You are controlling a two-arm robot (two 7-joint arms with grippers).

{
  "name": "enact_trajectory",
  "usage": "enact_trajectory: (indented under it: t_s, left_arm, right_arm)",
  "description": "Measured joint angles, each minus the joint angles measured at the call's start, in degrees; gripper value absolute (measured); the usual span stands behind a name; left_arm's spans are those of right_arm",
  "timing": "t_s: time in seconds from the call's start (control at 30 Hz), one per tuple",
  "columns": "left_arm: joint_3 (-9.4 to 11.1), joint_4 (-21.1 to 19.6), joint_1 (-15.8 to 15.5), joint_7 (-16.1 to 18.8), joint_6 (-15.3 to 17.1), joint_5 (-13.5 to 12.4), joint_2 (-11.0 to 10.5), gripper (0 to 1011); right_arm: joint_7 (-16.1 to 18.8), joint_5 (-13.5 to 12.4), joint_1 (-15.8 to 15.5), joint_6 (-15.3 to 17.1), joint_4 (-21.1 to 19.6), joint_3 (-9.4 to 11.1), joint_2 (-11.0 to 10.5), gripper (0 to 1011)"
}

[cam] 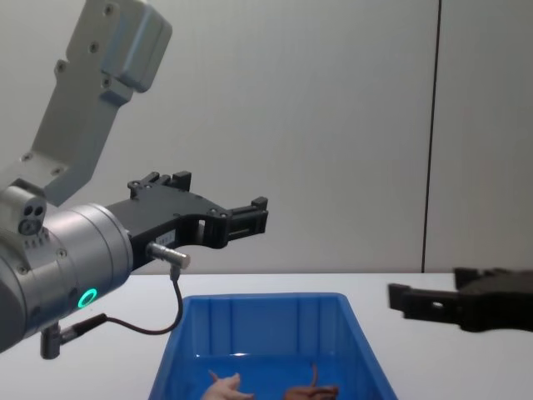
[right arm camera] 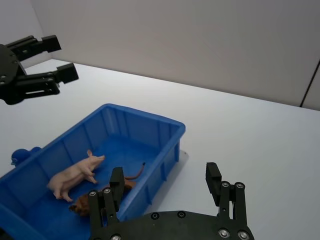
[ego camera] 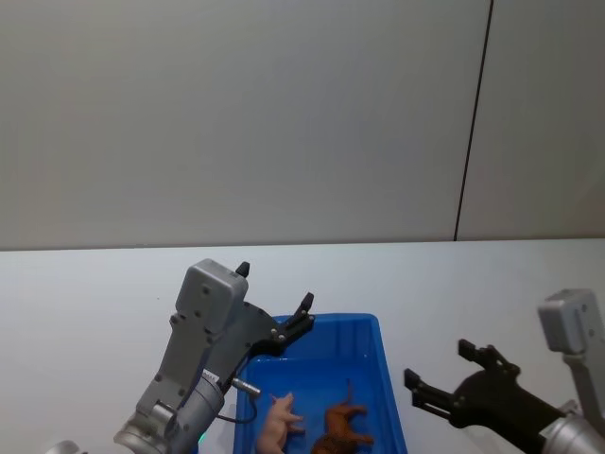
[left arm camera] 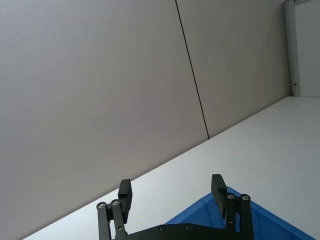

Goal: Pick up the two dolls from the table and place them into the box.

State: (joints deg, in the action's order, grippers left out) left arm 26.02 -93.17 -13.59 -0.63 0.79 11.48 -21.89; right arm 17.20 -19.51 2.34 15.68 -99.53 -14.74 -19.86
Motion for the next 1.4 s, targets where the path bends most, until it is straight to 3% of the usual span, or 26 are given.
enact_trajectory:
  t_s: [0.43, 0.83, 1.1, 1.4]
  left_arm:
    - [-0.2, -0.6, 0.6, 1.0, 0.5, -0.4, -0.4, 1002]
    - [-1.2, -4.6, 4.3, 7.1, 4.9, -0.3, -3.3, 1002]
    - [-2.0, -7.4, 8.1, 12.6, 8.6, 2.0, -5.7, 1002]
    - [-2.6, -8.2, 11.8, 15.9, 10.4, 5.2, -7.5, 1002]
  right_arm:
    - [-1.0, -1.1, -2.4, -1.4, -0.8, 1.5, -2.8, 1001]
    - [-1.4, -1.5, -3.2, -1.8, -1.0, 2.0, -3.7, 1001]
    - [-1.5, -1.6, -3.5, -1.9, -1.1, 2.2, -4.0, 1001]
    - [-1.6, -1.6, -3.6, -2.0, -1.1, 2.2, -4.1, 1001]
